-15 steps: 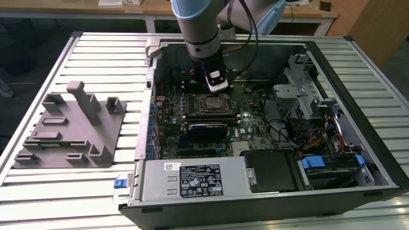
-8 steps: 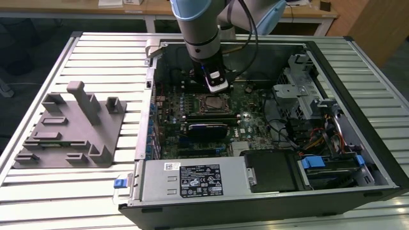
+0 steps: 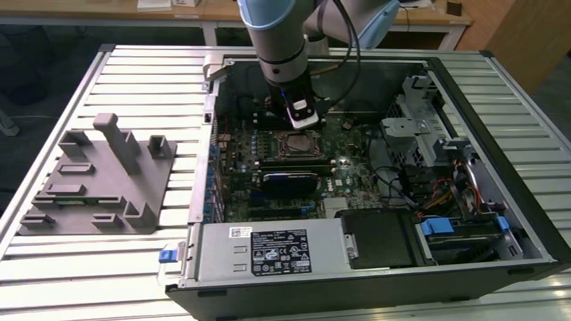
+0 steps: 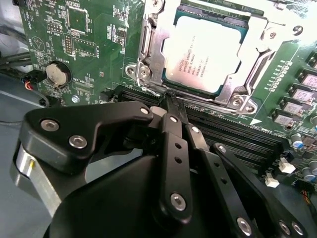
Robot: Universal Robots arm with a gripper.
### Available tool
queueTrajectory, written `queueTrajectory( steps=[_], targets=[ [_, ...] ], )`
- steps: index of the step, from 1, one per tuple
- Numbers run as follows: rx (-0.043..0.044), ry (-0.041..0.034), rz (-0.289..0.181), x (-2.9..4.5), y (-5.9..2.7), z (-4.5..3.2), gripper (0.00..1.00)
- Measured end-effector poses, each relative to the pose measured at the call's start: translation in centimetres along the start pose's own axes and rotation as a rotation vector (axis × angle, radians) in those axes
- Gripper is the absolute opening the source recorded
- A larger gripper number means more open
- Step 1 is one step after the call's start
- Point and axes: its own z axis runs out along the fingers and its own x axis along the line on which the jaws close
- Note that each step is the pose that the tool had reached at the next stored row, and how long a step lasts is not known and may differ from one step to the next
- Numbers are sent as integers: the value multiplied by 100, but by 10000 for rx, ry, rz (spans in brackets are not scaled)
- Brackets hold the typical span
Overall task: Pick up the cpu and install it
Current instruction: 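Install the first cpu locking lever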
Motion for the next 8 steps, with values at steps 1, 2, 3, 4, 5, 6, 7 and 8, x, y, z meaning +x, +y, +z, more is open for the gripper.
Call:
queueTrajectory(
  steps=[1,2,3,4,5,6,7,8],
  targets=[
    [-2,0,0,-1,2,-5,11],
    [-1,1,-1,-3,4,-14,11],
    [3,2,-1,-5,6,-26,11],
    [3,2,-1,-7,8,-36,11],
    [2,1,-1,-9,11,-48,11],
    [4,2,-1,-12,14,-62,11],
    [4,2,-1,-15,18,-79,11],
    [5,2,-1,-18,22,-94,11]
  ],
)
